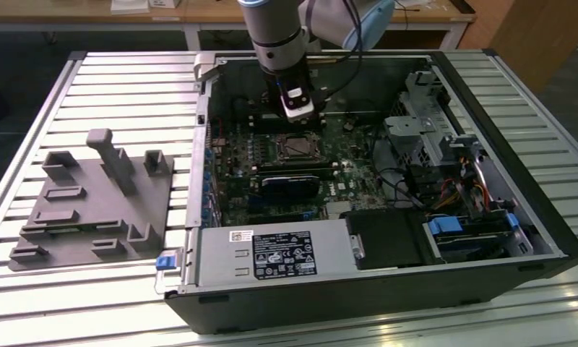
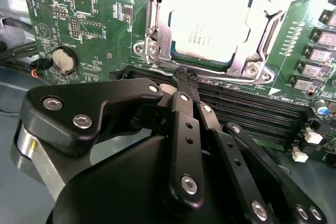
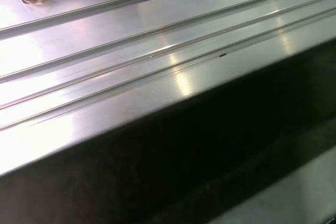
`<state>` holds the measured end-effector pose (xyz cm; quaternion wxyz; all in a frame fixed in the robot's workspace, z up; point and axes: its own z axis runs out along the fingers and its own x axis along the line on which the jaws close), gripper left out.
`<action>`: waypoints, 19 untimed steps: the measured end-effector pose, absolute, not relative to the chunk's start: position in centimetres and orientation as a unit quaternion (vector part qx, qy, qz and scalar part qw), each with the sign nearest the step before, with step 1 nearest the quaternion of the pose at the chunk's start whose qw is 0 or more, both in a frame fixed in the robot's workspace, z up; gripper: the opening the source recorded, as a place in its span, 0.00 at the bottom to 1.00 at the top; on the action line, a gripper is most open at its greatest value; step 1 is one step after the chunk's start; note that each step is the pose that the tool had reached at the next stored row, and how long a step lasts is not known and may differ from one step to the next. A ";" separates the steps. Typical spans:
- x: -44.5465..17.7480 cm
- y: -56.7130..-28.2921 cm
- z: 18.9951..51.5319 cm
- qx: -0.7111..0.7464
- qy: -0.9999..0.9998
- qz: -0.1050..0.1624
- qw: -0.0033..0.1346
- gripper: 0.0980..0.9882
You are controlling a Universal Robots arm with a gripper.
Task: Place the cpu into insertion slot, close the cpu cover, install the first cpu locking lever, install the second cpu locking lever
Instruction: 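Install the first cpu locking lever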
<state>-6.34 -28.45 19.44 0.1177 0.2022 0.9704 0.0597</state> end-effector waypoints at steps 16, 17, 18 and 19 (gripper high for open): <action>-5.8 -28.4 19.2 0.205 0.970 0.056 0.119 0.01; -5.7 -28.4 19.2 0.205 0.970 0.056 0.119 0.01; -5.7 -28.4 19.2 0.205 0.970 0.056 0.119 0.01; -5.7 -28.4 19.2 0.205 0.970 0.056 0.119 0.01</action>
